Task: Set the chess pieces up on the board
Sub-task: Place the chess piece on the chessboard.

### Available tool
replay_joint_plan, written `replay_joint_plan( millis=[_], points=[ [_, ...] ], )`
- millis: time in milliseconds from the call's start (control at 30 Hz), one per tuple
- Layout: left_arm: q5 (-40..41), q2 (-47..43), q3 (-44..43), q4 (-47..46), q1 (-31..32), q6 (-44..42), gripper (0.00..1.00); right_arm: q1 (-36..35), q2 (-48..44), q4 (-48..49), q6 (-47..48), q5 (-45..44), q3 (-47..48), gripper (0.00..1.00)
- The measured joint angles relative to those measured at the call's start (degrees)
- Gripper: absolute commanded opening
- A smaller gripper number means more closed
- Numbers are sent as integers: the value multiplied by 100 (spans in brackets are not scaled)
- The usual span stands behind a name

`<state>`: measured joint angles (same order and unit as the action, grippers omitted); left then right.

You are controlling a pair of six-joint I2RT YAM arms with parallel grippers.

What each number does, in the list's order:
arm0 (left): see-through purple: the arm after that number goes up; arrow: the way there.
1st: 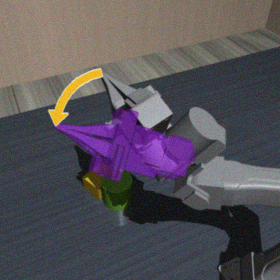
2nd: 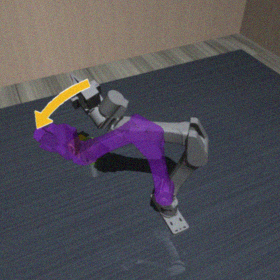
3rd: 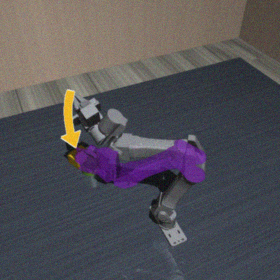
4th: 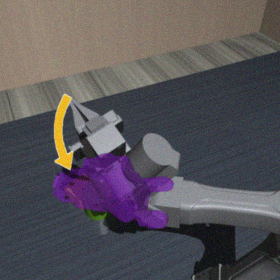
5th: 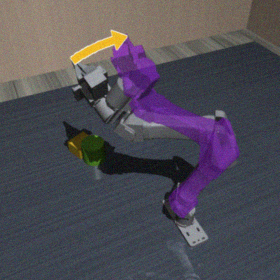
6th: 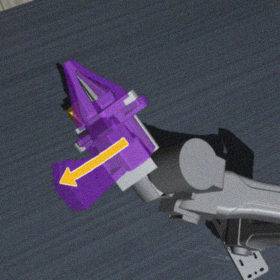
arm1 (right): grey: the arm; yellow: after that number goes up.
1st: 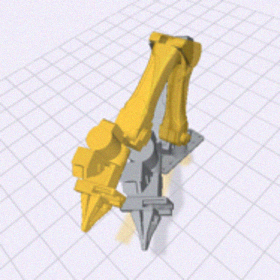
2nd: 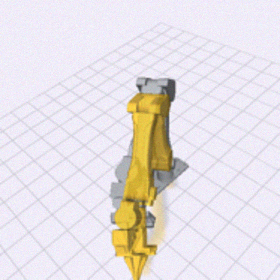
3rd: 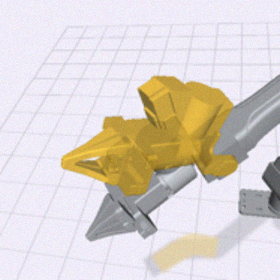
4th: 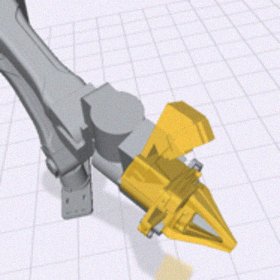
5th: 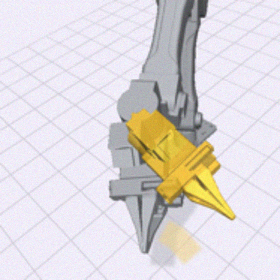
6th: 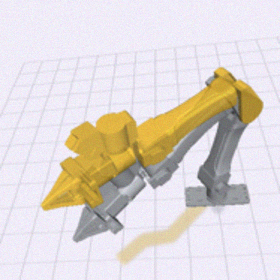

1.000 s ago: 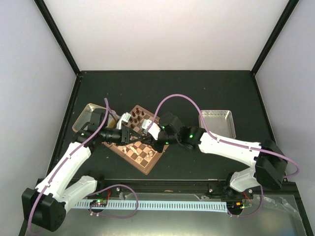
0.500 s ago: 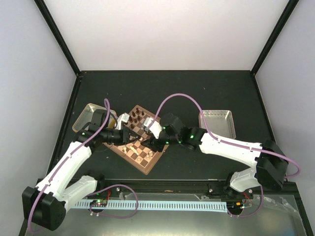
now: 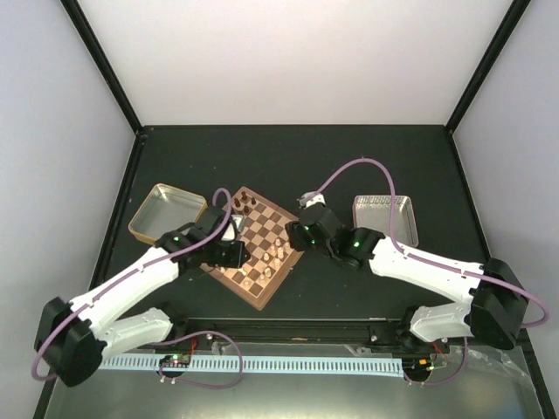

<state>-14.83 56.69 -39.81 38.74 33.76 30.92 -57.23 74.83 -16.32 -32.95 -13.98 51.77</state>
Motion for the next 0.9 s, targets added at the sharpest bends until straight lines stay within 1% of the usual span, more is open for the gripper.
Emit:
replay_joint_plan(
  millis=[100, 167, 300, 667, 900],
  points=[
    [448, 476, 0, -96, 387, 81, 4, 81, -13, -269, -632, -402, -7, 61],
    [636, 691, 0, -153, 535, 107, 4, 116, -70, -393, -953, -568, -52, 61],
    [903, 1137, 0, -313, 824, 149, 5, 192, -177, -538, -1353, -741, -179, 61],
    [1032, 1851, -33, -645, 1064, 216, 5, 280, -192, -651, -1611, -796, -273, 61],
    [1029, 1985, -103, -782, 1099, 216, 7, 306, -190, -649, -1626, -789, -273, 61]
  ],
)
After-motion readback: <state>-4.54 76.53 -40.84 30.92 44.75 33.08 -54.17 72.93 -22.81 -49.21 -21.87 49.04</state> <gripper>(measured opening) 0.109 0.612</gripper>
